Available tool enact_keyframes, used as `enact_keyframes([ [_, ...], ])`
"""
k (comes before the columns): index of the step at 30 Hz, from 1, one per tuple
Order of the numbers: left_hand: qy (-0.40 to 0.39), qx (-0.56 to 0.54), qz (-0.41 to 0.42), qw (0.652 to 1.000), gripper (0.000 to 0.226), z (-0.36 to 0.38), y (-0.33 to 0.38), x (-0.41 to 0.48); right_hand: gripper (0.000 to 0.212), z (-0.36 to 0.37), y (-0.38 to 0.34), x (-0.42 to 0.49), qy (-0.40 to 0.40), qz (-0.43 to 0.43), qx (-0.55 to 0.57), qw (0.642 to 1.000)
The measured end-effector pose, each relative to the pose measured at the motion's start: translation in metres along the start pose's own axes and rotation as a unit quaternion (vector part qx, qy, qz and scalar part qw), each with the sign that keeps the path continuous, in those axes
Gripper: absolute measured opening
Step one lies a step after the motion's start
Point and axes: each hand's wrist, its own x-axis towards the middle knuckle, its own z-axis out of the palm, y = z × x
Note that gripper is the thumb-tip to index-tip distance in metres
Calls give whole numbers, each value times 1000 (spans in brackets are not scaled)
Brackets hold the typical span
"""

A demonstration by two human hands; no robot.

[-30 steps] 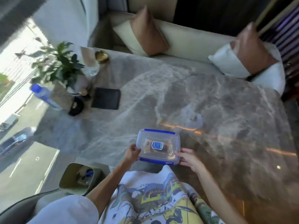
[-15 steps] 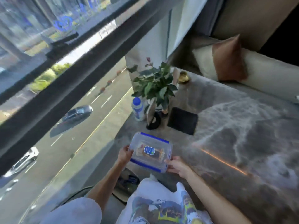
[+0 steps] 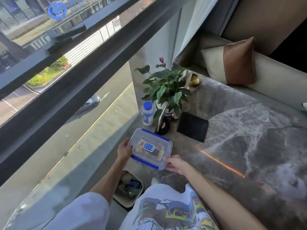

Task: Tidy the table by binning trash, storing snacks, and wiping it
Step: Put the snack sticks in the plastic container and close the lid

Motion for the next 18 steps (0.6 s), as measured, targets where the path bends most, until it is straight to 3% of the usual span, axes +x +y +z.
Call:
enact_keyframes([
  [2,32,79,59,995,48,4,-4,-5,67,-3,6,6,50,-66,-140,987],
  [3,42,141,106,983,50,6,-8,-8,77,-5,10,7,82,-133,-225,962],
  [6,23,308,201,930,52,18,-25,-19,78,-6,25,12,127,-309,-456,825],
  [8,-9,364,210,907,53,25,-33,-23,77,-5,33,17,113,-328,-537,769],
  [12,-50,412,194,889,59,31,-38,-21,75,2,43,23,91,-309,-598,734],
  [18,-43,422,189,885,64,31,-32,-17,71,11,35,21,94,-299,-585,748],
])
